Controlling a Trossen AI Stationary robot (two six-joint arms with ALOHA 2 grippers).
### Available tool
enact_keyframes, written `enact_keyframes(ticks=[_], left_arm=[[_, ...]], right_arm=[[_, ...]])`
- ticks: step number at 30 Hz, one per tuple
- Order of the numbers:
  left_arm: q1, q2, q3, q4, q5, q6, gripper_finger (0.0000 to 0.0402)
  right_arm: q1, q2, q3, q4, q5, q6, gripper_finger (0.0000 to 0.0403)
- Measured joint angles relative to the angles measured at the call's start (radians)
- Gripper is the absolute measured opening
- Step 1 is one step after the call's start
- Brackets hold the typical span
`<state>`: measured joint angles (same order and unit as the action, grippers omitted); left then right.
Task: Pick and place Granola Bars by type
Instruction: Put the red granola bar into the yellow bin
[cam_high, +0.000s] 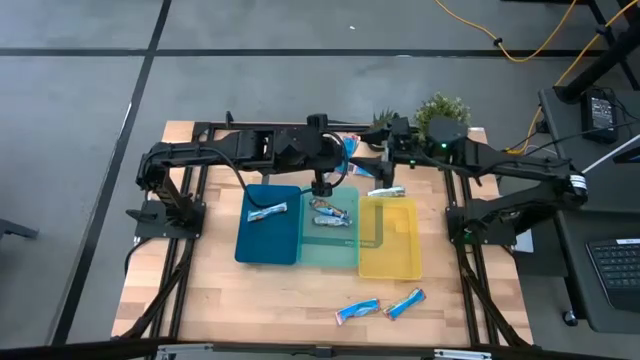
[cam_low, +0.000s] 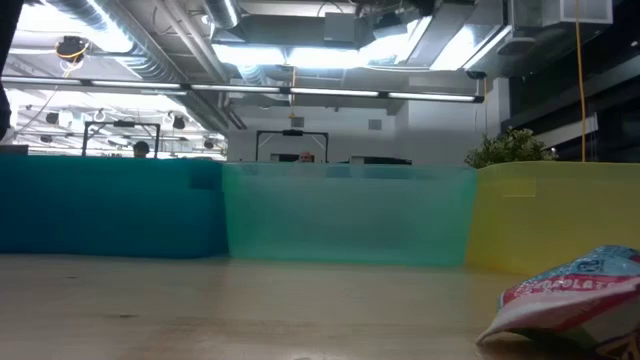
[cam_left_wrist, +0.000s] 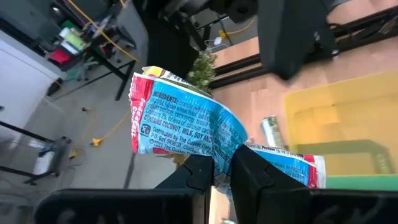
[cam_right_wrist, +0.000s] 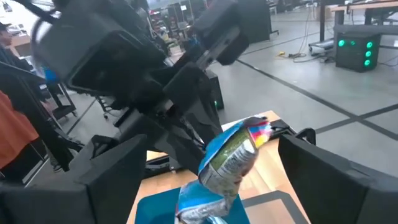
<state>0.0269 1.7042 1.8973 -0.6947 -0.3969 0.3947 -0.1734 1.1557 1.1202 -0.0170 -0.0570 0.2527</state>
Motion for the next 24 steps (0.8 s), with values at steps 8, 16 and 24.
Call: enact_keyframes(ticks=[8,16,24], left_arm=[[0.000,0.000,0.000,-0.011,-0.022,0.029,0.0030],[0.000,0.000,0.000,-0.013,-0.024,0.038,0.0031],[0.000,0.000,0.000,-0.012,-0.024,0.039,0.0031]], right_arm=[[0.000,0.038,0.012,0.042,-0.001,-0.003,0.0335],[-0.001,0.038,0.012,0.044,0.000,-0.022,0.0225],[-0.002,0.038,0.012,0.044,-0.009,-0.028,0.0101]])
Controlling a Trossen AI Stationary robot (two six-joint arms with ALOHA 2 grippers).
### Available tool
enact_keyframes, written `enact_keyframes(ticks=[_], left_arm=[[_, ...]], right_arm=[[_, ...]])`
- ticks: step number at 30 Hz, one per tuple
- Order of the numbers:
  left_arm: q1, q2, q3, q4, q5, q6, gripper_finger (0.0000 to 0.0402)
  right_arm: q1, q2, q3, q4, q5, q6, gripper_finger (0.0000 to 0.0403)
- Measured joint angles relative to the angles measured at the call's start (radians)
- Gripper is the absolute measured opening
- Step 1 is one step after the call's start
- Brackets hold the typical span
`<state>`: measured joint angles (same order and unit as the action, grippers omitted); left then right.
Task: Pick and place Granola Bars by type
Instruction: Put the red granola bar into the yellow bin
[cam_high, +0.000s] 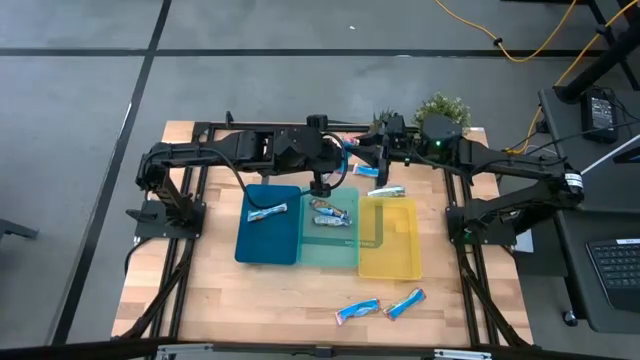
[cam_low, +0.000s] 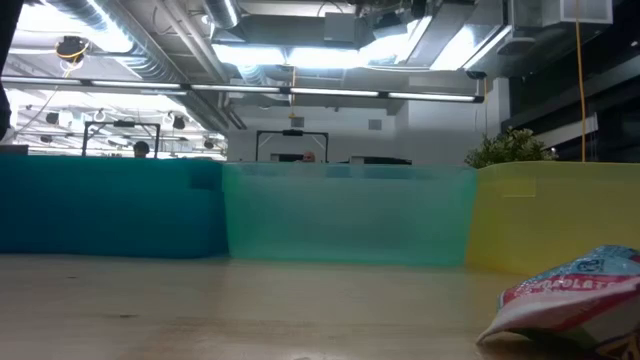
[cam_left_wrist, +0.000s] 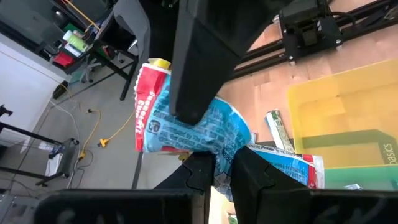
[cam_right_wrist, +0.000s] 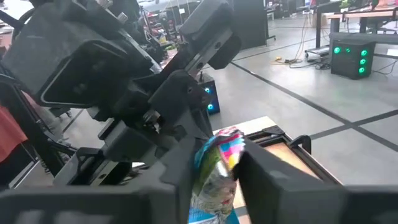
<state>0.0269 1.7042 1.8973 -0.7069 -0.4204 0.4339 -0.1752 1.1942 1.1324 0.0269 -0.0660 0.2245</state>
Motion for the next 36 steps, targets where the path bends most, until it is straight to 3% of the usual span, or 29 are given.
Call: enact_keyframes(ticks=[6,12,20,26,36], left_arm=[[0.000,0.000,0.000,0.005,0.000,0.000,0.0031],[0.000,0.001,0.000,0.004,-0.001,-0.001,0.0048],[-0.006,-0.029,0.001,-0.113,-0.025,-0.073,0.0151],[-0.007,-0.070,0.002,-0.235,-0.122,-0.149,0.0227],[-0.005,-0.101,0.002,-0.266,-0.191,-0.256,0.0243]], right_arm=[[0.000,0.000,0.000,0.000,-0.010,-0.025,0.0037],[0.000,0.000,0.000,-0.001,-0.015,-0.025,0.0040],[0.002,0.000,0.000,-0.005,-0.026,-0.027,0.0027],[0.002,-0.029,0.000,-0.020,-0.021,-0.046,0.0032],[0.001,-0.244,0.000,-0.232,-0.007,-0.051,0.0023]])
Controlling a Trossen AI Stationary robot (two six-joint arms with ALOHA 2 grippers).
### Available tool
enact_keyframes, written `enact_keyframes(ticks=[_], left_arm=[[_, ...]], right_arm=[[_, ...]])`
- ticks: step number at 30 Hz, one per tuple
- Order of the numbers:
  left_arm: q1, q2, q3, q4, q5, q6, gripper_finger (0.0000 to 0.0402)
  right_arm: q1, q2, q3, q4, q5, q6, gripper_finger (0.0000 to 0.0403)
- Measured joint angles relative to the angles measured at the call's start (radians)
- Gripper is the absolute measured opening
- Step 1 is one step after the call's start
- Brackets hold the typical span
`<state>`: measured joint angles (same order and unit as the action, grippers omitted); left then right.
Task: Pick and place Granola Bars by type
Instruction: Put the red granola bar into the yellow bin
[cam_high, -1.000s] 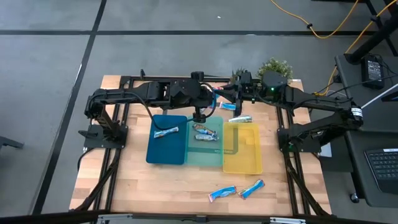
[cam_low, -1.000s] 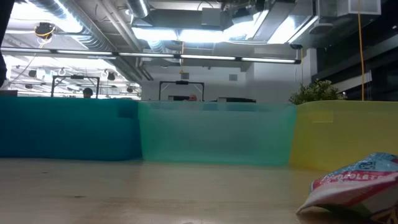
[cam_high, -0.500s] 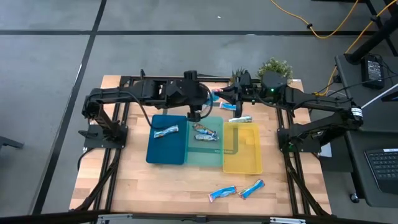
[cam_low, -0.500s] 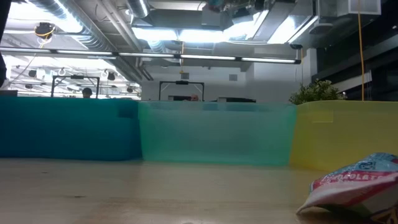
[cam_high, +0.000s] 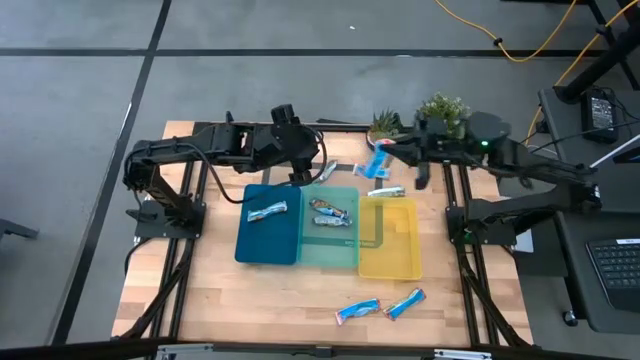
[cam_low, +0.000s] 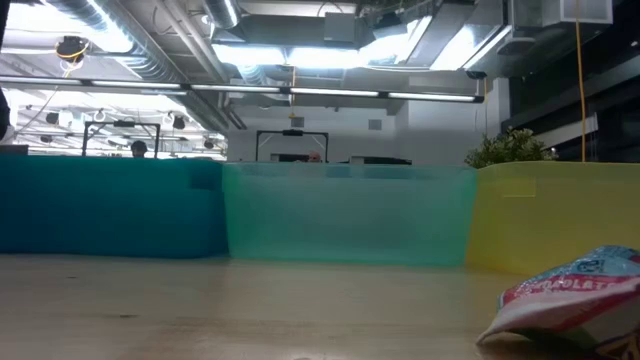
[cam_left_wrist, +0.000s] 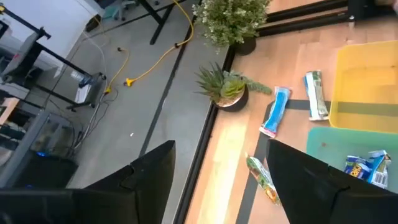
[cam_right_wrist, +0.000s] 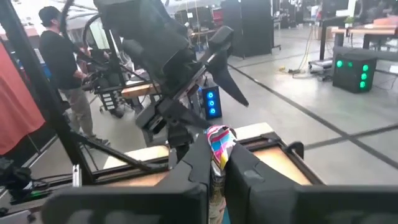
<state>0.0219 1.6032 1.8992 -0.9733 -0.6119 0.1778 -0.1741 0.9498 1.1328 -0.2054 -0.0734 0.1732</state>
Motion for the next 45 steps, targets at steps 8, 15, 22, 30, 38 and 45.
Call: enact_keyframes(ticks=[8,15,22,30,38,45], left_arm=[[0.000,0.007,-0.004,0.020,0.001,-0.005,0.0244],[0.001,0.007,-0.011,0.022,0.004,-0.029,0.0240],[0.000,0.007,-0.011,0.022,0.021,-0.064,0.0237],[0.000,0.007,-0.011,0.022,0.029,-0.081,0.0237],[0.000,0.006,-0.034,0.024,0.029,-0.106,0.0234],[0.001,0.007,-0.078,0.026,0.030,-0.098,0.0233]], right_arm=[[0.000,-0.085,0.000,-0.145,0.054,0.001,0.0031],[0.000,-0.143,0.074,-0.449,0.099,0.041,0.0029],[0.001,-0.138,0.059,-0.718,0.144,0.115,0.0029],[0.002,-0.126,0.018,-0.714,0.135,0.186,0.0034],[0.073,-0.070,-0.083,-0.718,0.133,0.322,0.0022],[0.102,-0.051,-0.229,-0.601,0.133,0.387,0.0039]])
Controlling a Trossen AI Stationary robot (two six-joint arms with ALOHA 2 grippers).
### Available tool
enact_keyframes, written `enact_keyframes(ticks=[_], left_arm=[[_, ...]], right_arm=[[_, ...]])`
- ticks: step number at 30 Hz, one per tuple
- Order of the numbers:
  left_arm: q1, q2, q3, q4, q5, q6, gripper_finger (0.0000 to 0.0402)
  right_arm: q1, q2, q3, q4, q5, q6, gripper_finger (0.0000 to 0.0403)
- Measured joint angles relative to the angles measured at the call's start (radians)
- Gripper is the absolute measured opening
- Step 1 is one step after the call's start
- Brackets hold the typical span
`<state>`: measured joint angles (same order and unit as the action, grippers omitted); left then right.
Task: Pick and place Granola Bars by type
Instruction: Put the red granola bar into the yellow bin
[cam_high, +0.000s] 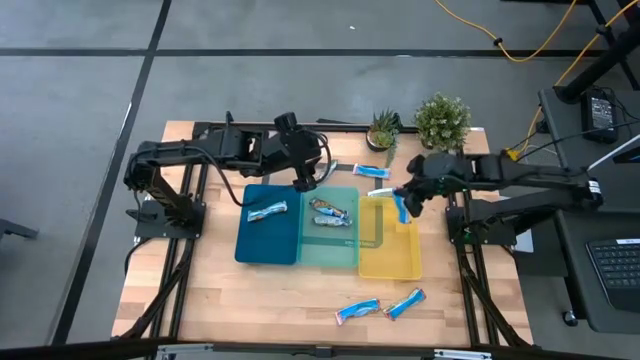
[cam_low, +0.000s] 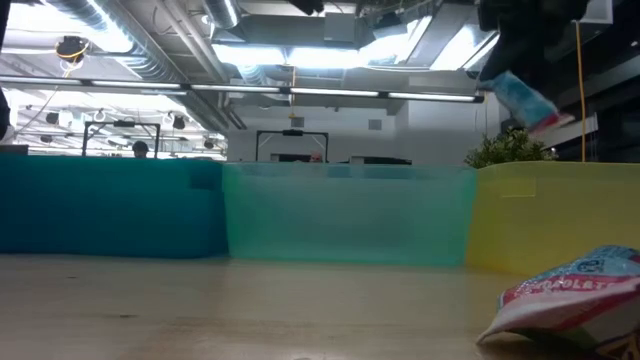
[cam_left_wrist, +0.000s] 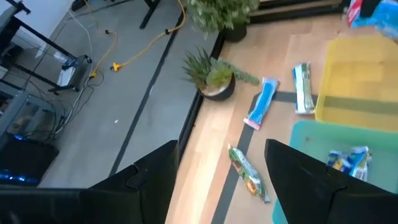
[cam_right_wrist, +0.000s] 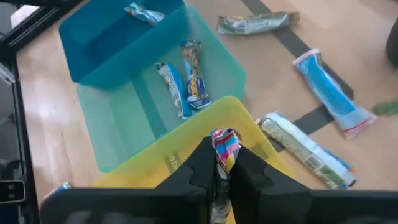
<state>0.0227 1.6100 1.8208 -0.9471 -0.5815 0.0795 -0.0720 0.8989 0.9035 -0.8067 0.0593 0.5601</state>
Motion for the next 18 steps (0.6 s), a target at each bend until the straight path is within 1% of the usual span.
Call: enact_keyframes(ticks=[2,8,10,13,16,18], left_arm=[[0.000,0.000,-0.012,0.001,0.001,-0.006,0.0232],[0.001,0.001,-0.031,0.007,0.016,-0.014,0.0232],[0.004,0.001,-0.031,0.009,0.026,-0.016,0.0232],[0.006,0.000,-0.031,0.009,0.026,-0.018,0.0230],[0.006,0.000,-0.031,0.009,0.026,-0.017,0.0229],[0.005,0.000,-0.031,0.009,0.026,-0.017,0.0229]], right_arm=[[0.005,0.002,-0.010,0.007,0.000,0.015,0.0040],[0.012,0.018,-0.060,0.007,0.019,0.039,0.0020],[0.012,0.033,-0.107,0.004,0.027,0.041,0.0020],[0.012,0.058,-0.176,-0.003,0.026,0.071,0.0033],[0.013,0.073,-0.212,0.005,0.019,0.112,0.0041],[0.013,0.077,-0.219,0.005,0.019,0.117,0.0038]])
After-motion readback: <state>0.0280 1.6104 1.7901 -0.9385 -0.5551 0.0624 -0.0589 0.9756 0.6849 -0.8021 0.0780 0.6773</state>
